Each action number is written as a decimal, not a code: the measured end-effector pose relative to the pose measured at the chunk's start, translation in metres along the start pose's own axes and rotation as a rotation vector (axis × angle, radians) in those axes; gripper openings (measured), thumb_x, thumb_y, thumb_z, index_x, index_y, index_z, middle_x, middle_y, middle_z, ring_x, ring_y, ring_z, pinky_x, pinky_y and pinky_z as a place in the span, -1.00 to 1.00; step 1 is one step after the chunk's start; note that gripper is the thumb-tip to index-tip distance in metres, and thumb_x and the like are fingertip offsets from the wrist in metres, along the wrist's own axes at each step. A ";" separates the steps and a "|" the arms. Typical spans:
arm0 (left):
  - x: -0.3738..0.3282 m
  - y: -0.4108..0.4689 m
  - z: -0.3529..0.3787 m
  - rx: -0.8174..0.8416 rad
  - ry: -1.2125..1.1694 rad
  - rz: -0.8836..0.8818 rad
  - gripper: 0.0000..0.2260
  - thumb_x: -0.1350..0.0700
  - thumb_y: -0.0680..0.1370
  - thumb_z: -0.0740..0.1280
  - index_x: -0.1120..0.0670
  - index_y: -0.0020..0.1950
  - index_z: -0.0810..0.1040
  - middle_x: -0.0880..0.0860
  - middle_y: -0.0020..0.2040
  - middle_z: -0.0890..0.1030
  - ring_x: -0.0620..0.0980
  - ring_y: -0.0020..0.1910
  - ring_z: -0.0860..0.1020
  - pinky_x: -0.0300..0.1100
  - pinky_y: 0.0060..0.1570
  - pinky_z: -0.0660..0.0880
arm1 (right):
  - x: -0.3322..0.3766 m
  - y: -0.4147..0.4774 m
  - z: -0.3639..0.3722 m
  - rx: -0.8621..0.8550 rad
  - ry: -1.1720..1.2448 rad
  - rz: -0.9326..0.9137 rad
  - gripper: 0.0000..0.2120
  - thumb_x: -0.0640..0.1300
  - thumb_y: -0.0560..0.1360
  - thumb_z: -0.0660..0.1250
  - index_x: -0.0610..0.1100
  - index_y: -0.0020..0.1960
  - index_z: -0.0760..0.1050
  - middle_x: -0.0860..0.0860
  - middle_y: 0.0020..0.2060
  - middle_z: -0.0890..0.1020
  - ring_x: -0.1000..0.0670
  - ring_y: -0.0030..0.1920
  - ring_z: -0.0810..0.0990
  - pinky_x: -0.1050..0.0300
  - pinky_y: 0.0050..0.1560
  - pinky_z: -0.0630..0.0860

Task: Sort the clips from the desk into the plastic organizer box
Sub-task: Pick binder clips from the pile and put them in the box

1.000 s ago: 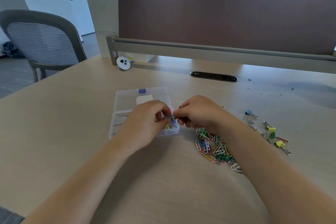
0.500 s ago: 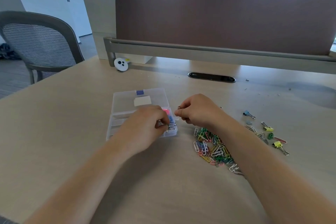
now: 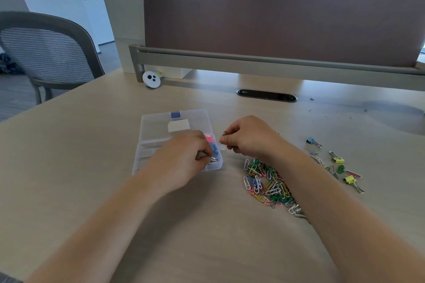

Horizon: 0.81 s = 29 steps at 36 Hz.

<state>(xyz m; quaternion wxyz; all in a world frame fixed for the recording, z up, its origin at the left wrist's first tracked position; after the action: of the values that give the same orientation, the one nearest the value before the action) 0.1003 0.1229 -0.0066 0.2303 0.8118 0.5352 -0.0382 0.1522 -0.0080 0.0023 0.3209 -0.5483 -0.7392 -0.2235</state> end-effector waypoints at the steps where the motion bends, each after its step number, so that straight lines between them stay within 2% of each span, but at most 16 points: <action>1: 0.000 0.001 0.001 0.006 0.009 0.006 -0.91 0.13 0.49 0.36 -0.01 -0.16 0.65 -0.17 -0.19 0.45 -0.12 -0.18 0.48 -0.18 -0.15 0.46 | 0.000 0.000 0.000 -0.001 0.005 0.002 -0.84 -0.11 0.49 0.41 -0.20 -0.06 0.67 -0.05 -0.28 0.67 0.04 -0.34 0.55 0.07 -0.16 0.53; 5: 0.000 0.002 0.004 0.025 0.050 0.048 -0.85 0.15 0.50 0.30 0.06 -0.25 0.60 -0.10 -0.24 0.48 -0.08 -0.21 0.47 -0.15 -0.23 0.42 | 0.000 0.002 0.001 -0.008 0.009 0.023 -0.85 -0.18 0.48 0.36 -0.24 -0.11 0.68 -0.10 -0.24 0.68 0.01 -0.33 0.52 0.09 -0.21 0.48; 8: -0.002 0.001 0.003 0.021 0.066 0.064 -0.81 0.16 0.51 0.29 0.08 -0.31 0.53 -0.09 -0.31 0.43 -0.07 -0.27 0.43 -0.19 -0.30 0.32 | 0.001 0.002 0.000 -0.018 0.019 0.031 -0.82 -0.20 0.47 0.32 -0.25 -0.13 0.68 -0.12 -0.23 0.69 -0.03 -0.31 0.54 0.03 -0.17 0.50; 10: -0.003 0.001 0.003 0.020 0.068 0.075 -0.78 0.17 0.52 0.29 0.08 -0.34 0.50 -0.08 -0.34 0.42 -0.07 -0.29 0.42 -0.18 -0.31 0.32 | 0.003 0.002 0.000 -0.006 0.000 0.021 -0.81 -0.23 0.48 0.30 -0.27 -0.10 0.68 -0.13 -0.22 0.69 -0.03 -0.29 0.54 0.01 -0.13 0.51; 15: -0.002 0.000 0.002 0.020 0.049 0.059 -0.86 0.11 0.53 0.31 0.03 -0.21 0.62 -0.08 -0.24 0.55 -0.09 -0.22 0.48 -0.13 -0.21 0.45 | 0.003 0.001 0.001 0.019 -0.024 -0.013 -0.77 -0.34 0.48 0.27 -0.18 -0.01 0.67 0.09 -0.34 0.58 0.11 -0.34 0.50 0.19 -0.24 0.45; 18: -0.001 0.000 0.001 0.010 0.037 0.011 -0.90 0.07 0.53 0.32 -0.05 -0.14 0.63 -0.12 -0.21 0.55 -0.11 -0.20 0.48 -0.19 -0.19 0.41 | 0.005 0.000 0.000 0.002 -0.039 -0.056 -0.78 -0.30 0.51 0.28 -0.13 0.01 0.67 0.06 -0.27 0.64 0.13 -0.35 0.52 0.26 -0.31 0.41; 21: 0.000 -0.001 0.002 0.025 0.032 -0.014 -0.89 0.06 0.53 0.33 -0.08 -0.17 0.61 -0.13 -0.27 0.48 -0.11 -0.24 0.47 -0.23 -0.24 0.34 | 0.008 -0.001 -0.002 -0.008 -0.062 -0.096 -0.79 -0.22 0.55 0.28 -0.10 0.06 0.67 0.09 -0.25 0.63 0.18 -0.33 0.50 0.29 -0.29 0.38; 23: 0.000 -0.001 0.001 0.030 0.025 -0.023 -0.89 0.06 0.53 0.34 -0.11 -0.19 0.58 -0.12 -0.26 0.50 -0.09 -0.24 0.48 -0.21 -0.23 0.39 | 0.009 -0.001 -0.003 -0.005 -0.089 -0.114 -0.80 -0.18 0.57 0.28 -0.09 0.08 0.67 0.14 -0.29 0.58 0.20 -0.33 0.47 0.31 -0.30 0.33; 25: -0.002 -0.002 0.001 0.030 0.022 -0.031 -0.85 0.07 0.52 0.33 -0.13 -0.23 0.50 -0.11 -0.24 0.51 -0.08 -0.23 0.49 -0.19 -0.20 0.42 | 0.010 -0.002 -0.002 0.003 -0.116 -0.121 -0.80 -0.15 0.57 0.29 -0.08 0.09 0.67 0.10 -0.20 0.62 0.19 -0.28 0.48 0.31 -0.30 0.33; 27: -0.003 -0.001 0.000 0.023 0.026 -0.030 -0.83 0.09 0.51 0.34 -0.09 -0.26 0.47 -0.11 -0.24 0.49 -0.07 -0.21 0.48 -0.17 -0.18 0.43 | 0.011 -0.002 -0.001 0.016 -0.141 -0.130 -0.80 -0.14 0.56 0.30 -0.06 0.08 0.68 0.05 -0.07 0.68 0.14 -0.18 0.53 0.33 -0.25 0.36; 29: -0.005 0.000 0.000 0.017 0.037 -0.010 -0.87 0.11 0.50 0.35 0.04 -0.26 0.53 -0.10 -0.23 0.48 -0.05 -0.20 0.45 -0.16 -0.19 0.39 | 0.013 -0.004 0.001 0.038 -0.178 -0.141 -0.81 -0.15 0.56 0.31 -0.05 0.07 0.69 0.09 -0.15 0.66 0.17 -0.22 0.50 0.34 -0.28 0.34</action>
<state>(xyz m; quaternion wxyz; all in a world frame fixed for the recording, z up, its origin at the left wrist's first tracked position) 0.0977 0.1186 -0.0049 0.2135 0.8114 0.5433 -0.0288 0.1457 0.0001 0.0107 0.2477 -0.5064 -0.8056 -0.1820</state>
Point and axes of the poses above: each hand's wrist, its own y-axis towards the middle knuckle, its own z-axis out of the palm, x = y × z, the point moved 7 cm from there along y, towards the middle knuckle
